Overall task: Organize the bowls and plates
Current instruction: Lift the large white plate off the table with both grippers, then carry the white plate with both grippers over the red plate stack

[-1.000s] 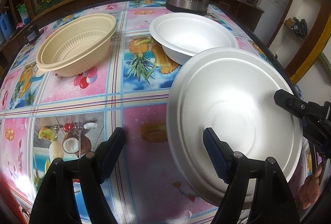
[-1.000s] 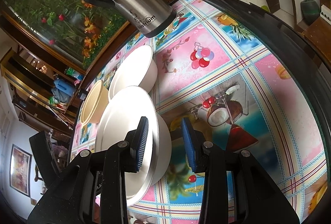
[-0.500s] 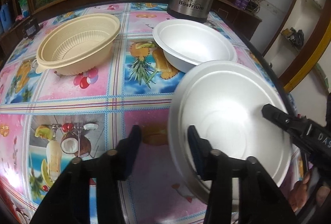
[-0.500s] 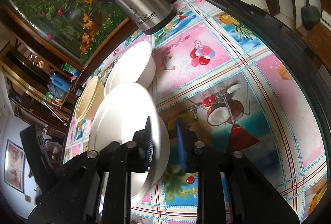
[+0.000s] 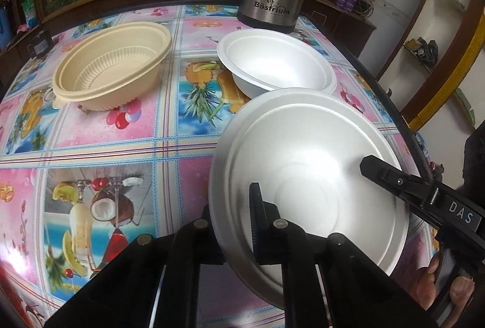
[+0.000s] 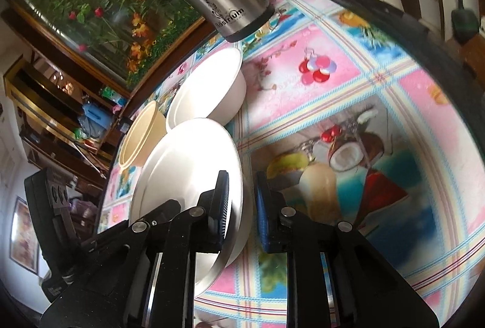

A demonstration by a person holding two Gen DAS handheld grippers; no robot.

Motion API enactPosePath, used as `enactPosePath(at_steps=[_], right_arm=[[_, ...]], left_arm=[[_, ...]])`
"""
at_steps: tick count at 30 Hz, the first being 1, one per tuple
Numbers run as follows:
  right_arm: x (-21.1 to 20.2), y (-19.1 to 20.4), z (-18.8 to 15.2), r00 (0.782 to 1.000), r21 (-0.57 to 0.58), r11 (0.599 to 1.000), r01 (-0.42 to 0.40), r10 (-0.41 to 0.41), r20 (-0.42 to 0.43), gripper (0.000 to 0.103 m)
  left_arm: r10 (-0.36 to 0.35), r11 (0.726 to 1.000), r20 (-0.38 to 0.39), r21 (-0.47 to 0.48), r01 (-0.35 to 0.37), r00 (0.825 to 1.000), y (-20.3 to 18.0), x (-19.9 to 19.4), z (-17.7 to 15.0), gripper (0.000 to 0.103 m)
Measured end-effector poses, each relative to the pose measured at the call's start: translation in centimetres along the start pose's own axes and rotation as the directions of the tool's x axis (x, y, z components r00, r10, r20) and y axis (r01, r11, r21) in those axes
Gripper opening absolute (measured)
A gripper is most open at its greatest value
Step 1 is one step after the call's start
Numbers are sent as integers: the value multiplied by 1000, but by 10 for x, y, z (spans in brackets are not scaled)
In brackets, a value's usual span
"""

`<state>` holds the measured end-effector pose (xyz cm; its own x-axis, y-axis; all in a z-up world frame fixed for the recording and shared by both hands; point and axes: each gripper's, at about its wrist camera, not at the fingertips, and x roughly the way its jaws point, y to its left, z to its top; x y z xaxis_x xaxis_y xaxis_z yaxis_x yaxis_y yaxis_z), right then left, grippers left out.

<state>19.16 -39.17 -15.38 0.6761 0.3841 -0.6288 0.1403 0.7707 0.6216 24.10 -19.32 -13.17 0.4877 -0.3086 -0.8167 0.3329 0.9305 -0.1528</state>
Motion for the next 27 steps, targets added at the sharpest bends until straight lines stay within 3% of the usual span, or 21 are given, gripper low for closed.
enactPosePath(at_steps=[11, 19, 23, 27], right_arm=[[19, 33, -26, 997, -6, 998, -56, 56, -48, 14], [38, 81, -57, 988, -30, 994, -109, 105, -115, 13], [44, 108, -86, 983, -77, 993, -91, 77, -164, 8], [40, 132, -107, 986, -126, 990, -70, 50, -157, 8]], left_arm=[[83, 995, 26, -55, -82, 996, 38, -30, -35, 10], [140, 984, 11, -114, -137, 990, 79, -61, -69, 10], [187, 972, 5, -144, -185, 982, 102, -80, -86, 9], [203, 964, -2, -176, -200, 979, 117, -92, -101, 10]])
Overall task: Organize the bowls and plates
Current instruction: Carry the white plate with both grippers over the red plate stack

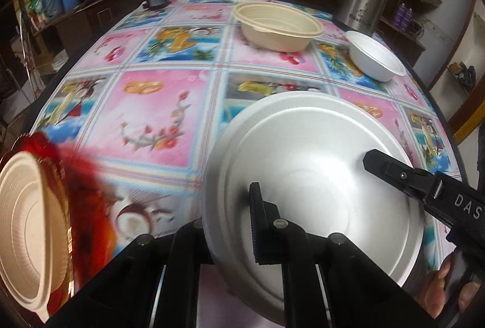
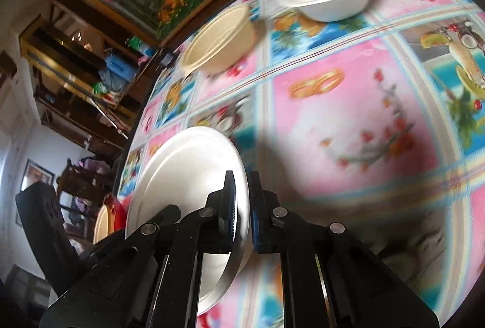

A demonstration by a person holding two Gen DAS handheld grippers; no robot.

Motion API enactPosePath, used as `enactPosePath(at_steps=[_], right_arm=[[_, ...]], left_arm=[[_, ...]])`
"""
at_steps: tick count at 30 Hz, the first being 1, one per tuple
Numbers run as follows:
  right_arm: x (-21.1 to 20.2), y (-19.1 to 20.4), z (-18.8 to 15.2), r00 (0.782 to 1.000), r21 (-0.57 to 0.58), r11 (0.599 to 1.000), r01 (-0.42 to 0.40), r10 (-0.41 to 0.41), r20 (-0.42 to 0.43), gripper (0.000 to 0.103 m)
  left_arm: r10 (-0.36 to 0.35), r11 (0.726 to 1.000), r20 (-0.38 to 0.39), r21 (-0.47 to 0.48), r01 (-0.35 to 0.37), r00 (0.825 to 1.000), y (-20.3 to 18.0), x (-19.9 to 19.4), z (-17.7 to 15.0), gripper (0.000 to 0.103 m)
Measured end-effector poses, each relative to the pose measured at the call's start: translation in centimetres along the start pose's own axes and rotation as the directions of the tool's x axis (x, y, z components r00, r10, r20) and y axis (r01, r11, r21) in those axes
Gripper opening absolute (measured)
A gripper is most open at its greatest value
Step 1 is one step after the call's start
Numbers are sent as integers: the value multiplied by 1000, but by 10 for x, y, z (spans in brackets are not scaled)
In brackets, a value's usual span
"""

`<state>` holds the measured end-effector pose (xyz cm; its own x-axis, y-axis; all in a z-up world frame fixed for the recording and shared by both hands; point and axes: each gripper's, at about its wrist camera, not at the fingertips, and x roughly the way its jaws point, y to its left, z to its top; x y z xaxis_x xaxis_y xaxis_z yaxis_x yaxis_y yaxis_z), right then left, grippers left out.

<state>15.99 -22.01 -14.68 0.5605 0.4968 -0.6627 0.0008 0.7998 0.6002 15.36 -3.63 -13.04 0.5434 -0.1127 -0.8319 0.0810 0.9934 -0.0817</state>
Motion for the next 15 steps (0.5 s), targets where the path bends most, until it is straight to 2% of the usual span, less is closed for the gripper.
enactPosePath(at_steps=[5, 15], right_arm=[[-3, 27, -15, 1000, -41, 999, -18, 17, -22, 8], [-5, 104, -32, 991, -140, 982, -129, 124, -44, 8]], left_arm=[[6, 999, 38, -35, -4, 999, 26, -28, -8, 10], [42, 993, 144, -116, -26, 989, 85, -92, -13, 9]])
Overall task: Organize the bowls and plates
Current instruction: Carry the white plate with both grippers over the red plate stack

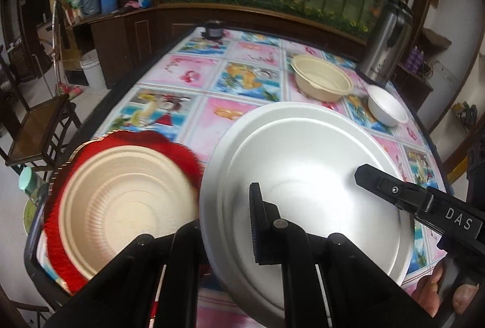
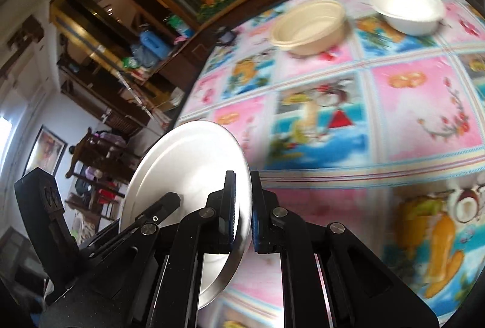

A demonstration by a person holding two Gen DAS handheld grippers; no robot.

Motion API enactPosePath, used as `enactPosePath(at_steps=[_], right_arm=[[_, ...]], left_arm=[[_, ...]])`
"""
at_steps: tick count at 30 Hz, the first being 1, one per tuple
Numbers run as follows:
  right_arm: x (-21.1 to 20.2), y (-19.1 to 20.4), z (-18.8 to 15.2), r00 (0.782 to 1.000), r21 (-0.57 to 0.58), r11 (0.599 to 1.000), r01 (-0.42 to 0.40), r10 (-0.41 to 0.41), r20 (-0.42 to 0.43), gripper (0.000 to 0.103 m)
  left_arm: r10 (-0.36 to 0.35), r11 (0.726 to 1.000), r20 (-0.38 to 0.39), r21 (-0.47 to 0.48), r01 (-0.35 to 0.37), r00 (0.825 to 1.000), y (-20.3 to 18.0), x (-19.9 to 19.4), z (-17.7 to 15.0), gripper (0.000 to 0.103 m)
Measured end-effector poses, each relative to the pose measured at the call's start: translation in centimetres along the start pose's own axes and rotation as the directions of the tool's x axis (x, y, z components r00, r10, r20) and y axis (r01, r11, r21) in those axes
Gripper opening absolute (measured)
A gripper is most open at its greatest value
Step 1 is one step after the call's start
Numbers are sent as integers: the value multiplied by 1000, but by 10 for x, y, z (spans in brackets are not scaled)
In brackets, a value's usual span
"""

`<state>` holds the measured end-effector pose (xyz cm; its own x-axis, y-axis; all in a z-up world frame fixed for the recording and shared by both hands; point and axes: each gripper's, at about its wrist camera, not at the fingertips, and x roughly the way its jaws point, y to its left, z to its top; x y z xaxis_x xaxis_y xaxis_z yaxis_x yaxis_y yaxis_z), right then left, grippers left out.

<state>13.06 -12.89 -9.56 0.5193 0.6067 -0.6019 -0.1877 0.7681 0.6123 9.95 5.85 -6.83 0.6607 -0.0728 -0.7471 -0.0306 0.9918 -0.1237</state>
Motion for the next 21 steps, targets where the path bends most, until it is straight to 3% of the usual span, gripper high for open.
enactPosePath(at_steps=[11, 21], right_arm=[[68, 83, -16, 994, -111, 991, -68, 58, -97, 8], [113, 108, -34, 983, -150, 986, -72, 46, -176, 8]], left_arm=[[110, 987, -1, -115, -109, 994, 88, -13, 0, 9], [151, 975, -66, -155, -160, 986, 126, 4, -12, 9]])
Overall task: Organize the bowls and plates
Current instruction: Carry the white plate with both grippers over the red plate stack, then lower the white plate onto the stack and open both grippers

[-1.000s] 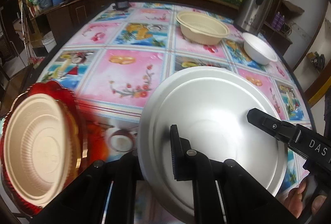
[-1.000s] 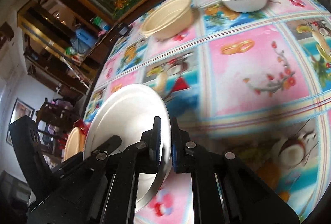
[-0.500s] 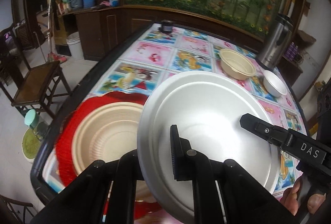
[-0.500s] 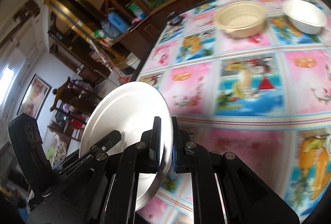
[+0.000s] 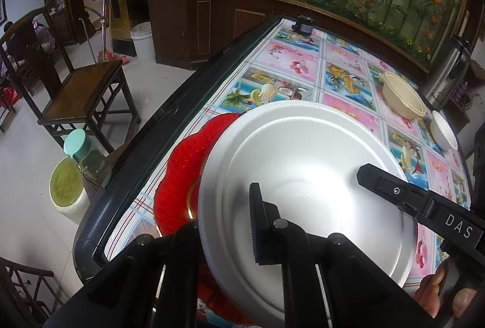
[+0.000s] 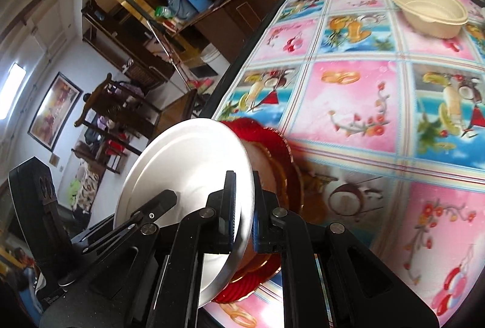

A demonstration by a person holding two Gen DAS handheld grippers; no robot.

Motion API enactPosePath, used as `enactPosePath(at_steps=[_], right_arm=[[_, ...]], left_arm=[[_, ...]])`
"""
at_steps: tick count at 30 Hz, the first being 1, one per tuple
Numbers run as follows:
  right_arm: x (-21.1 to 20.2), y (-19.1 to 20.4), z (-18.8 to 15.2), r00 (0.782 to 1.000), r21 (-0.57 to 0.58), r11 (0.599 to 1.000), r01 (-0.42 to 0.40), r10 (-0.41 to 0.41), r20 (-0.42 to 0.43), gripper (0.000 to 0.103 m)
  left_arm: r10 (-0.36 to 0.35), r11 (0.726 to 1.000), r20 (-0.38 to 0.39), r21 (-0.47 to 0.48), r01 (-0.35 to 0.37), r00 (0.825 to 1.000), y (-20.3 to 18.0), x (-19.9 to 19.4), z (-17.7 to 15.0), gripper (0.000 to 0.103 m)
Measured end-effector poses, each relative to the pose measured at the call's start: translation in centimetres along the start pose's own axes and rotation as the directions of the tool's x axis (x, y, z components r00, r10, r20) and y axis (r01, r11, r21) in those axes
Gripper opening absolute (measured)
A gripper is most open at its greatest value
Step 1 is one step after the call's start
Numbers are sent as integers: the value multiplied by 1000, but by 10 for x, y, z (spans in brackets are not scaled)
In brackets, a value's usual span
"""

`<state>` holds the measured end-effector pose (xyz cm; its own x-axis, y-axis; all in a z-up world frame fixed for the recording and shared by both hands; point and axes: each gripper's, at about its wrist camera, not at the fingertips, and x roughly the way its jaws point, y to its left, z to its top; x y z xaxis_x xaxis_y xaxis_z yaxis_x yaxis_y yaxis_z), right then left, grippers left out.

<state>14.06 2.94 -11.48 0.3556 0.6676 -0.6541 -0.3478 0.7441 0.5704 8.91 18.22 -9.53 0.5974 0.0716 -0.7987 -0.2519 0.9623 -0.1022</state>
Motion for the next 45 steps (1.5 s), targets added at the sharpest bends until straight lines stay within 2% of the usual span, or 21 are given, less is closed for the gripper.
enactPosePath(at_steps=[5, 14, 17, 19, 21, 24, 27, 34, 37, 41, 45], right_arm=[[10, 3, -3, 999, -28, 999, 32, -32, -8, 8], [8, 10, -8, 997, -88, 993, 73, -70, 35, 8], [7, 16, -11, 994, -139, 985, 103, -96, 59, 9], [7, 21, -14, 989, -176, 975, 135, -123, 78, 9], [7, 25, -16, 985, -207, 965, 162, -144, 98, 10], [5, 29, -18, 976, -239, 950, 201, -174, 130, 11], [1, 31, -20, 974, -264, 942, 207, -172, 149, 12], [-25, 22, -18, 978, -234, 965, 121, -75, 197, 15], [-36, 15, -18, 974, -200, 976, 90, -44, 221, 16], [-53, -4, -17, 965, -139, 987, 76, -38, 260, 32], [-64, -28, -14, 964, -65, 996, 64, -45, 261, 32]], left_arm=[[11, 1000, -11, -1, -11, 1000, 2, 4, -4, 11], [46, 999, -4, 28, -46, 999, 2, -2, -7, 13], [65, 997, 21, 47, -66, 998, 0, -9, -8, 26], [105, 992, 48, 58, -108, 993, -2, -13, -8, 58], [158, 984, 106, 72, -166, 982, -3, -22, -7, 74], [219, 967, 182, 88, -238, 959, -5, -35, -6, 75], [231, 964, 223, 83, -254, 947, -4, -45, -3, 75], [250, 959, 289, 59, -278, 924, -11, -64, 0, 78], [235, 960, 309, 75, -270, 922, -23, -70, -1, 79], [209, 957, 323, 127, -261, 923, -45, -74, -5, 79], [178, 950, 333, 187, -250, 926, -71, -76, -13, 79]])
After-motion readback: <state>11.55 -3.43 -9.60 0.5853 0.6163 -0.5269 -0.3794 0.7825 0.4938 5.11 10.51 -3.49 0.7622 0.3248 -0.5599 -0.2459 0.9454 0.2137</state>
